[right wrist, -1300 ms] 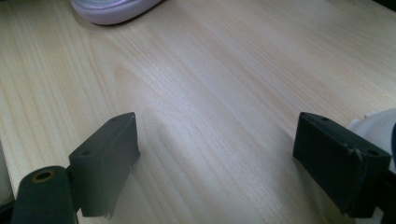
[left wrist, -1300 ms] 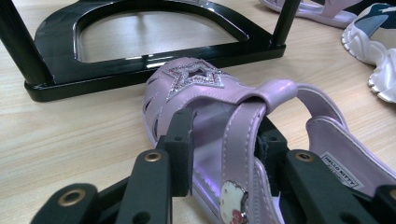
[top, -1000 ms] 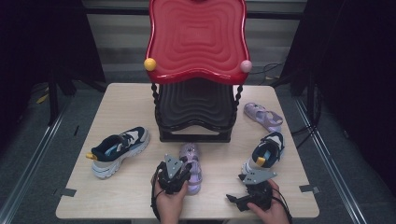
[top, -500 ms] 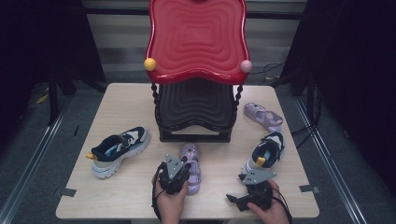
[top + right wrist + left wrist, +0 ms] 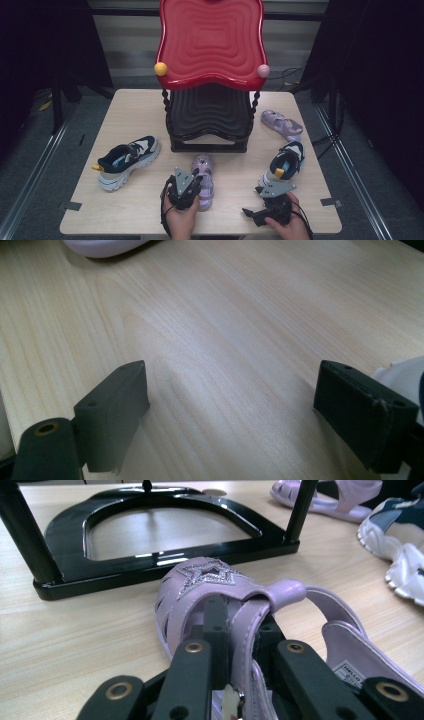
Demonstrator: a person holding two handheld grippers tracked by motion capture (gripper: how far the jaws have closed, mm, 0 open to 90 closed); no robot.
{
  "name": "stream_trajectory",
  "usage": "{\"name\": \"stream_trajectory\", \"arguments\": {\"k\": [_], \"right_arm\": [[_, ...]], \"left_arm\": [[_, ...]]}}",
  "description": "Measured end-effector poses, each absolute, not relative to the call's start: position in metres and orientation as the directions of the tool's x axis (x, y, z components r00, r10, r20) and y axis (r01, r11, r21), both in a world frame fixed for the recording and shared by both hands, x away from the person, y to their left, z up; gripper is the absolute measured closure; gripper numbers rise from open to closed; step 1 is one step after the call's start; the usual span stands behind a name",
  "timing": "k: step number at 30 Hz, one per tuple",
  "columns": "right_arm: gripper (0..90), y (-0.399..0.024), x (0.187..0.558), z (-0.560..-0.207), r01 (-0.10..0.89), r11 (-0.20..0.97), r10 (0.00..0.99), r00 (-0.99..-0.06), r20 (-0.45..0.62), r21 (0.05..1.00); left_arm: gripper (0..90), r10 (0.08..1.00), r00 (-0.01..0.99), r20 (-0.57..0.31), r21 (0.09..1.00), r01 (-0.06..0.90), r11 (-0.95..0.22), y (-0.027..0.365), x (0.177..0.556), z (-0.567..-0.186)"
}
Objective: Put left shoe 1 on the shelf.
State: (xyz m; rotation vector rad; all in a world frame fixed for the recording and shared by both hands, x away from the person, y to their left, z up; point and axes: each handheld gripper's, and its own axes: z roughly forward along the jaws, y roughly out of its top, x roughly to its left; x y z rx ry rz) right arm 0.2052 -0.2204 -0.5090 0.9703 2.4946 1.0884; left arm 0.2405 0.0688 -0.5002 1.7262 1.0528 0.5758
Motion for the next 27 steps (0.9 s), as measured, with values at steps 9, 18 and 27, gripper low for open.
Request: {"name": "stream_trajectory", "arguments": {"k": [9,18,27], "right_arm": [[13.5,-0.220,0.205,-0.509,0.476,0.499,0.664,-0.747,0.033,0.724],[13.5,-0.220,0.205,-0.509,0.477,0.499,0.664,-0.747,0.033,0.724],[13.5,-0.220,0.205,-0.509,0.476,0.501,0.665,-0.746,0.031,0.723]], "left_arm": [[81.9,0.853,0.515,-0.090,0.928,0.354,-0.116,0.072,0.239,-0.486],[81.9,0.848,0.523,-0.093,0.939,0.330,-0.101,0.072,0.239,-0.475],[82.0,0.843,0.531,-0.090,0.947,0.308,-0.092,0.075,0.238,-0.459]]}}
